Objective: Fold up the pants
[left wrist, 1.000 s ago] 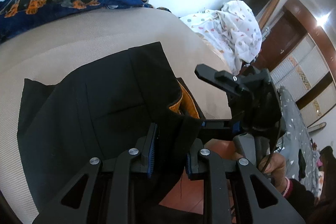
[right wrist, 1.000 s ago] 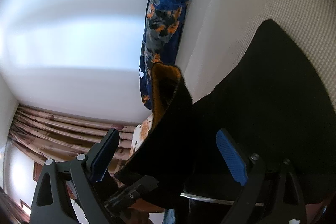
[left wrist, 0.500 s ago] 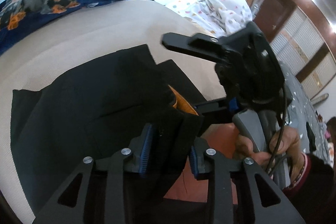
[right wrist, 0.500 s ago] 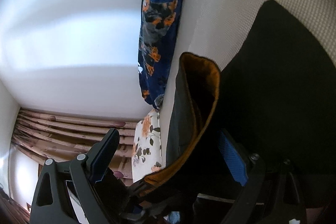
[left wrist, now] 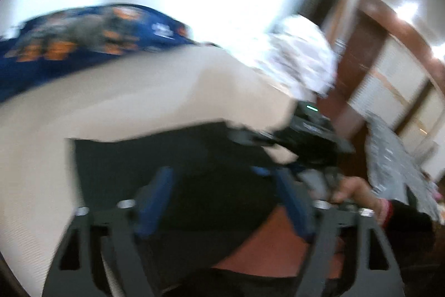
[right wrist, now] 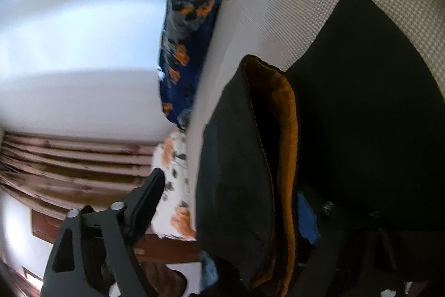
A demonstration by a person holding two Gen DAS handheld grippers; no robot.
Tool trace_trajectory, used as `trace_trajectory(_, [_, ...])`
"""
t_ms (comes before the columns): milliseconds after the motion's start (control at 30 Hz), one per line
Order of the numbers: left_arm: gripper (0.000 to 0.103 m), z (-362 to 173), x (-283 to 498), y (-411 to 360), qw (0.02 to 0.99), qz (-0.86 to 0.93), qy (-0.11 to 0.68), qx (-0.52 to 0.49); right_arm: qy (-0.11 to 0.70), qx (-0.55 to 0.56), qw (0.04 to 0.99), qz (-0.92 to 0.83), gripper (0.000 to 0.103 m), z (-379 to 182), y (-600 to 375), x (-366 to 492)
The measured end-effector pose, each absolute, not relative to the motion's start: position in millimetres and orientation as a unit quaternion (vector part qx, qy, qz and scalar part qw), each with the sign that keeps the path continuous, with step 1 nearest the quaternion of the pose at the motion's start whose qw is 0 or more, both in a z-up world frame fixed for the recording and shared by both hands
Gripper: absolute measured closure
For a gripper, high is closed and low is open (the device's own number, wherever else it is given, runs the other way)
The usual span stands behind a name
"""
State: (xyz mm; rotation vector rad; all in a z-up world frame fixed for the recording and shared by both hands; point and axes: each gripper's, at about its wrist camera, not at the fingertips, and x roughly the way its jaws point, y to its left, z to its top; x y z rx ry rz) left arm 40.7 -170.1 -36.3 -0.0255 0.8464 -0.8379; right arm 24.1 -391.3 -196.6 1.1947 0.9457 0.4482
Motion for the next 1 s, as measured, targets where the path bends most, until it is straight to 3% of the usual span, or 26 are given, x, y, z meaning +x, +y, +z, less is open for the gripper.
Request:
trace_trajectory(100, [0.016, -42, 52, -123, 0.85, -0.345, 0.395, -0.055, 0.453, 0.506, 0.712, 0.18, 0.049, -198, -389, 26])
trace_trajectory(167, [0.016, -53, 60, -90, 0.86, -0.302, 0.402, -0.087, 0.464, 0.484, 0.723, 0.167, 0.073, -197, -386, 24])
trace_trajectory(267, [0.016, -70, 65, -52, 0.862, -0.261, 0.413, -0.135, 0.454, 0.472, 0.738, 0.165, 0.085, -191, -385, 20])
trace_trajectory(633, [0.016, -86, 51, -64, 0.855, -0.272, 0.432, -0.092, 0.391, 0.484, 0.769, 0.144, 0.088, -160, -425, -1])
trace_trajectory(1000, [0.015, -91, 38, -128, 0.83, -0.337, 0.444, 0.009, 0.379, 0.526, 0.754, 0.103, 0.089, -198, -477, -24])
